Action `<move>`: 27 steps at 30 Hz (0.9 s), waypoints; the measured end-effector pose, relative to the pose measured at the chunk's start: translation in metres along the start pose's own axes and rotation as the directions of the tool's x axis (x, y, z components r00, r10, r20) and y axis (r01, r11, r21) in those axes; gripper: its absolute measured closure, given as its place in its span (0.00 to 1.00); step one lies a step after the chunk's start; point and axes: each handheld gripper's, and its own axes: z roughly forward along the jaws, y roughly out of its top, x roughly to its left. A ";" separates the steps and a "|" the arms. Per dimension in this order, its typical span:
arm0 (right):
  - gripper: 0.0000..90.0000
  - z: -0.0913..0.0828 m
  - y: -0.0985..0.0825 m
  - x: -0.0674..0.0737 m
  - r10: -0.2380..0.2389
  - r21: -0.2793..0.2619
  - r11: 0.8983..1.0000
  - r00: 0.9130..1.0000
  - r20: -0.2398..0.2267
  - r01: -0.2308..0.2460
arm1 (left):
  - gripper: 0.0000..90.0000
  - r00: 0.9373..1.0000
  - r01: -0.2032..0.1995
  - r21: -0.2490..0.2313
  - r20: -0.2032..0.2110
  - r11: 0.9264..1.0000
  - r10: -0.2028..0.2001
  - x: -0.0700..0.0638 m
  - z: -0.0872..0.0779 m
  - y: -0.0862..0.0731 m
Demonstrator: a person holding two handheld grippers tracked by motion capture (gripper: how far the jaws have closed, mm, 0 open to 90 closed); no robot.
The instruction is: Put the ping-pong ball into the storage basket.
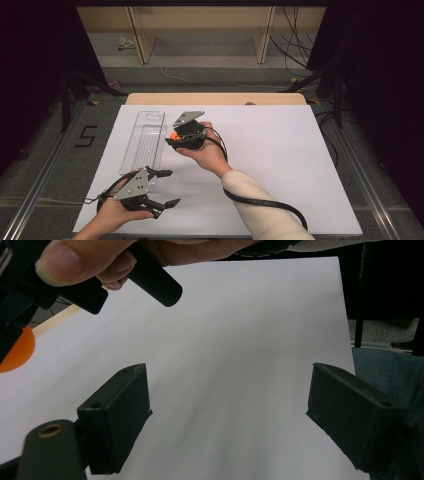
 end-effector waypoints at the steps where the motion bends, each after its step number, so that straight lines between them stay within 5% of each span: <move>1: 0.57 0.001 0.000 0.000 -0.002 -0.002 1.000 1.000 -0.001 0.002 | 0.18 1.000 0.000 0.000 0.000 1.000 0.000 0.000 0.000 0.000; 27: 0.57 0.010 0.012 0.002 -0.011 0.004 1.000 1.000 -0.010 0.011 | 0.19 1.000 -0.003 0.003 0.006 1.000 0.003 0.000 0.000 0.000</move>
